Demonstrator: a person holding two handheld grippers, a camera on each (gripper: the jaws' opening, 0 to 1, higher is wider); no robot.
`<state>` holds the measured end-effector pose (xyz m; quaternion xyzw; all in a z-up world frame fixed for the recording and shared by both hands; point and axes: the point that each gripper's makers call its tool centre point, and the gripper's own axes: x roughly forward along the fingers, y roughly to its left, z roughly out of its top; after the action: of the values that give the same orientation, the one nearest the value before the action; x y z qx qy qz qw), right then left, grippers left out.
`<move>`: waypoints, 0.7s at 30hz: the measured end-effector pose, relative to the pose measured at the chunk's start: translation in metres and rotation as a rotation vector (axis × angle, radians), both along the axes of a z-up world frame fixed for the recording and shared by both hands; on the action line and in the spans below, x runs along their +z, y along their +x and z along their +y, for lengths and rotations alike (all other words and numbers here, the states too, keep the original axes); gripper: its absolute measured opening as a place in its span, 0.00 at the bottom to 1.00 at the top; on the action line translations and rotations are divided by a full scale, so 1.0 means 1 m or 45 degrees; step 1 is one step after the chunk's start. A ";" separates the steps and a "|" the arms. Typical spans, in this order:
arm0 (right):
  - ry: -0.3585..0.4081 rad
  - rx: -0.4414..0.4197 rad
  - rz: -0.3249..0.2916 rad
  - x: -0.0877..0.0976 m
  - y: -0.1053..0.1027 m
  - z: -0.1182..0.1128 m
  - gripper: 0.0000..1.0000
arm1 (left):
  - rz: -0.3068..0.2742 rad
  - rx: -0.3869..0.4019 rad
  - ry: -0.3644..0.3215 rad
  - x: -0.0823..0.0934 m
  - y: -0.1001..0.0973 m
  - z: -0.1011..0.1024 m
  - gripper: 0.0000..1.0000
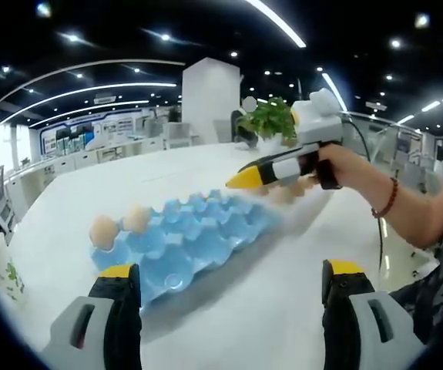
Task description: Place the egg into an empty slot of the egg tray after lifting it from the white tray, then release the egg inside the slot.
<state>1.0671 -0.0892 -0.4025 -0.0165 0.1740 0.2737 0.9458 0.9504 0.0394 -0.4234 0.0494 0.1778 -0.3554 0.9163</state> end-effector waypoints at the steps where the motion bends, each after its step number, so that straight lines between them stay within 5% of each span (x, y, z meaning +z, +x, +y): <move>1: 0.001 -0.012 0.002 0.000 0.001 -0.004 0.56 | 0.002 0.002 0.000 0.000 0.000 0.000 1.00; 21: 0.021 -0.121 -0.009 -0.003 0.002 -0.047 0.56 | 0.001 0.014 -0.005 0.001 0.003 -0.005 1.00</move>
<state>1.0693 -0.1360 -0.4053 -0.0015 0.1688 0.2299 0.9585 0.9534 0.0342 -0.4225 0.0464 0.1777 -0.3507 0.9183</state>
